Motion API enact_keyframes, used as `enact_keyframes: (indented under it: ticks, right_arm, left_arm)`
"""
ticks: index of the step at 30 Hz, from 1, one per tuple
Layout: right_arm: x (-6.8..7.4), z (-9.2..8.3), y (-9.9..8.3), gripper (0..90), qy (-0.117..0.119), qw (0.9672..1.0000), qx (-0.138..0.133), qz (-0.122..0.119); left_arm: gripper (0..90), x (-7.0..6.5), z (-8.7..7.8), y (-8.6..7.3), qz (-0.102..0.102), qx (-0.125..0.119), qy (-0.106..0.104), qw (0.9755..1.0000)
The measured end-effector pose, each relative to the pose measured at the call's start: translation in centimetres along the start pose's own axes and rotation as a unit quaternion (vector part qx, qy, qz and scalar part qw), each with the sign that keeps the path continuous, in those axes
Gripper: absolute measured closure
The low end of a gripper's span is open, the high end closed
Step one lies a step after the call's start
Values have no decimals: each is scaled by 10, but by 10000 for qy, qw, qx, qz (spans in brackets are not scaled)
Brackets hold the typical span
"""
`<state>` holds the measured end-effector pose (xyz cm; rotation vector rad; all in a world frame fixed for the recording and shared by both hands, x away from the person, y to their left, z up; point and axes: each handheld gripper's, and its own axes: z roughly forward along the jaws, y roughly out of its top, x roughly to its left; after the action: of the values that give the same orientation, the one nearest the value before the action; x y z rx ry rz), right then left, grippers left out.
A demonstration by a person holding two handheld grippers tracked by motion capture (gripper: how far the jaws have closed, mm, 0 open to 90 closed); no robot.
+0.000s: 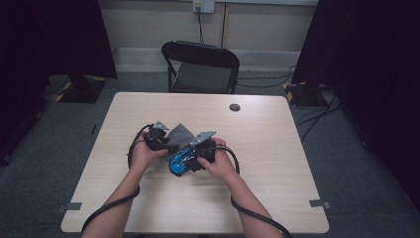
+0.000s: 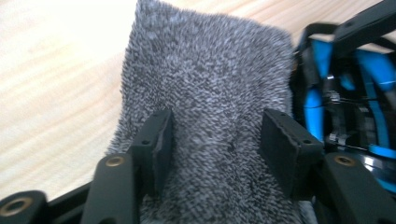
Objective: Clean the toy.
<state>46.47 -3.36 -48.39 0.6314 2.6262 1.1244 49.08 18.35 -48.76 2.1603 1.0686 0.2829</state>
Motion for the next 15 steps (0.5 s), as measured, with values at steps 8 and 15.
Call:
enact_keyframes:
  ticks: [8, 15]
  right_arm:
    - [0, 0, 0, 103, -4, 10000, 13, -6]
    - [0, 0, 1, 104, -18, 10000, 35, -5]
  left_arm:
    - [688, -5, 2, 2, 177, 96, -72, 9998]
    - [739, 3, -11, -2, 610, 301, -333, 9971]
